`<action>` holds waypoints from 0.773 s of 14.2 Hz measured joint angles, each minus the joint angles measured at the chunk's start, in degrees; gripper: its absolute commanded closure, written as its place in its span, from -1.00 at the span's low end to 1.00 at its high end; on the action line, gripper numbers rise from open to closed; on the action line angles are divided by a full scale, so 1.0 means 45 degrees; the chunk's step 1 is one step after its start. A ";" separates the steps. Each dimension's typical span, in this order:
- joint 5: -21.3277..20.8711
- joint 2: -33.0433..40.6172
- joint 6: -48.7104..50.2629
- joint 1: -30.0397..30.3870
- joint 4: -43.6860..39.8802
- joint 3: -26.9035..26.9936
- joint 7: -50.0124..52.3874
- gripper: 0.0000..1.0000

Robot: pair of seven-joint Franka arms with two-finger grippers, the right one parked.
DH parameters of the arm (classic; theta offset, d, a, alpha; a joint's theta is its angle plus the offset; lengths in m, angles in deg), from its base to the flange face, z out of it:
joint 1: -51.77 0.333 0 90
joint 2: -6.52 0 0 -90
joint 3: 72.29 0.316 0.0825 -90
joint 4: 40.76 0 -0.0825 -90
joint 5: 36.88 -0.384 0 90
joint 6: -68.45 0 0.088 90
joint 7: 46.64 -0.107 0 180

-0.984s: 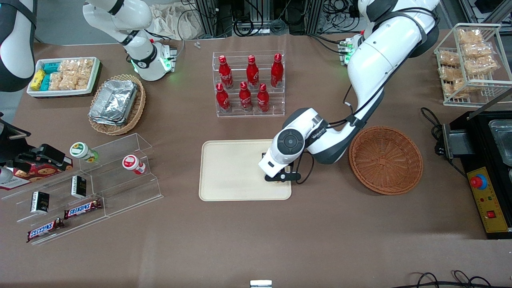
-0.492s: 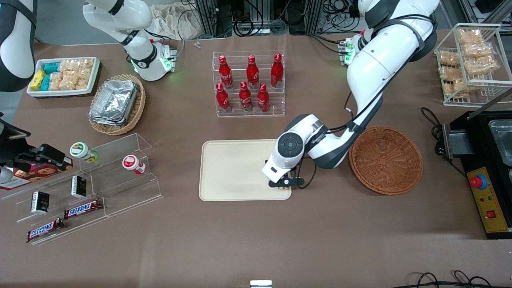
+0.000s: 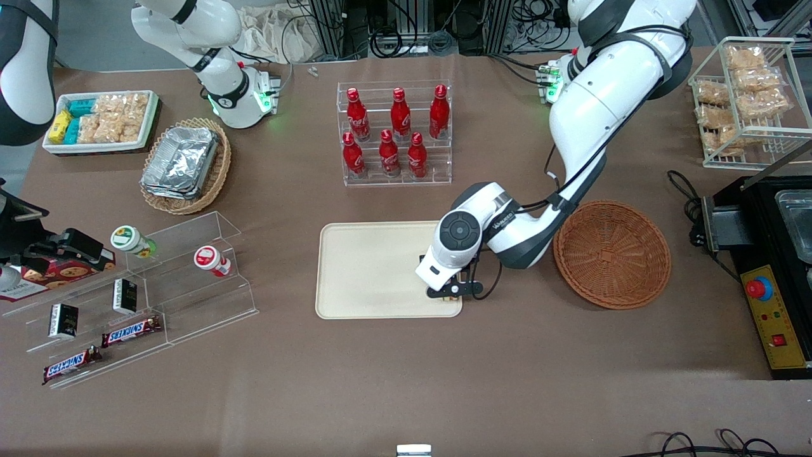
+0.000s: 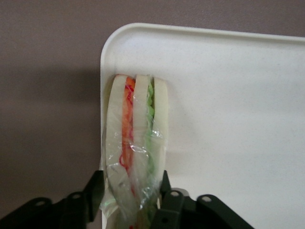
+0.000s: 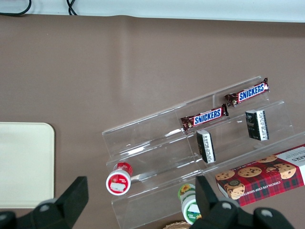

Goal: Place sandwich from basket to tray

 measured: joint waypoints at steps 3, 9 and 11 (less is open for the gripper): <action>-0.0049 -0.0037 -0.0006 0.0003 -0.0103 0.0006 0.0060 -1.00; -0.0049 0.0665 0.2585 0.0042 -0.1691 -0.0062 0.0161 -1.00; 0.0093 0.1449 0.3857 0.0211 -0.2061 -0.0071 0.0169 -1.00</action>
